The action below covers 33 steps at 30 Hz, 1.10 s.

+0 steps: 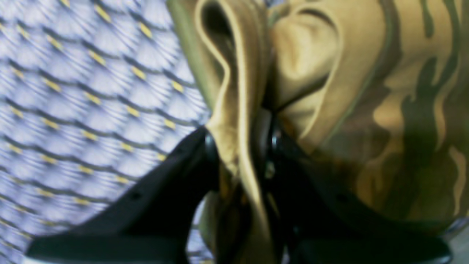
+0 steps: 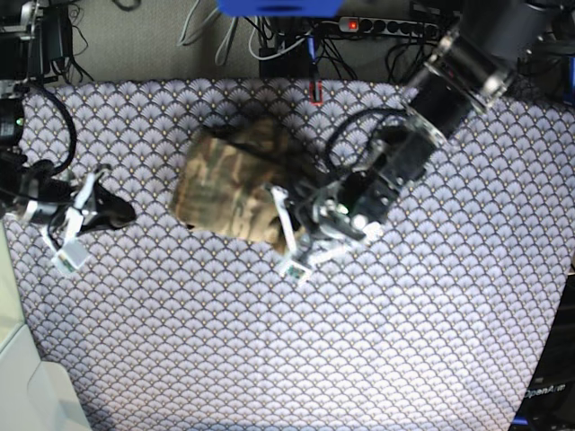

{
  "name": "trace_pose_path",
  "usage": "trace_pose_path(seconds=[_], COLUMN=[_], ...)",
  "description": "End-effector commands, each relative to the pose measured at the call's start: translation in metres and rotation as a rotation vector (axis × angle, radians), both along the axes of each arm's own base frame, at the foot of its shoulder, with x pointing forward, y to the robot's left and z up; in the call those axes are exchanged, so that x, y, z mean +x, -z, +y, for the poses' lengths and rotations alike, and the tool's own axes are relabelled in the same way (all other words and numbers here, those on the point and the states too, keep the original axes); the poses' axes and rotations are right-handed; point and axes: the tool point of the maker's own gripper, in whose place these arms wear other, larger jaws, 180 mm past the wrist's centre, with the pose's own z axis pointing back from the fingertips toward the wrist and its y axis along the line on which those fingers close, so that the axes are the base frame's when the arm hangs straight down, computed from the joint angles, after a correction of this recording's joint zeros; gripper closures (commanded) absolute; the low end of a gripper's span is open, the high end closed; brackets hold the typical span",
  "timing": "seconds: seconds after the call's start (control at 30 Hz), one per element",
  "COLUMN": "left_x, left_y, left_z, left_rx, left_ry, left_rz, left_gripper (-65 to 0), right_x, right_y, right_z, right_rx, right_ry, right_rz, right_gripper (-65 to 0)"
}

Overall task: Fold the T-shirt properly
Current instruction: 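Drag the bundle toward the table center with the left gripper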

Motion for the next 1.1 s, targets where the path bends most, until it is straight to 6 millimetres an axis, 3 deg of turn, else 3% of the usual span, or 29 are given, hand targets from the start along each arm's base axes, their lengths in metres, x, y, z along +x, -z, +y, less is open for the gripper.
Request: trace_pose_path(seconds=[0.0,0.13,0.23,0.37,0.53,0.6,0.67,0.8,1.07], left_x=[0.020,0.039,0.046,0.050,0.052,0.052,0.052,0.053,0.064], left_y=[-0.018,-0.019,-0.003,0.016,0.021,0.021,0.021,0.020,0.007], left_z=[0.000,0.008,0.014,0.003,0.001,0.000,0.000,0.000,-0.004], left_rx=[-0.003,-0.017,-0.027,-0.069,-0.073,-0.074,-0.073,-0.073,-0.078], left_ry=[0.018,0.035,0.027,0.026,0.020,0.020,0.020,0.020,0.055], left_rz=[-0.075,-0.112,-0.117,-0.117,-0.108,-0.106,-0.107,-0.108,-0.138], left_gripper=[-0.6,-0.6,-0.6,-0.6,-0.6,-0.6,-0.6,-0.6,-0.6], right_x=[0.008,0.008,0.000,-0.003,-0.005,0.006,0.012,0.026,0.051], right_y=[-0.016,-0.016,-0.006,-0.001,0.006,0.005,0.021,0.048,0.052], right_z=[-0.006,-0.007,-0.003,0.006,0.024,0.031,0.039,0.035,0.055], right_rx=[-0.004,-0.006,-0.001,0.024,0.040,0.008,-0.036,-0.112,-0.200], right_ry=[0.002,0.004,0.002,-0.003,-0.045,-0.069,-0.080,-0.040,-0.106], right_rz=[-0.047,-0.045,-0.012,-0.002,0.010,-0.019,0.003,0.046,0.012], right_gripper=[-5.8,-5.8,-5.8,-5.8,-5.8,-5.8,-5.8,-5.8,-5.8])
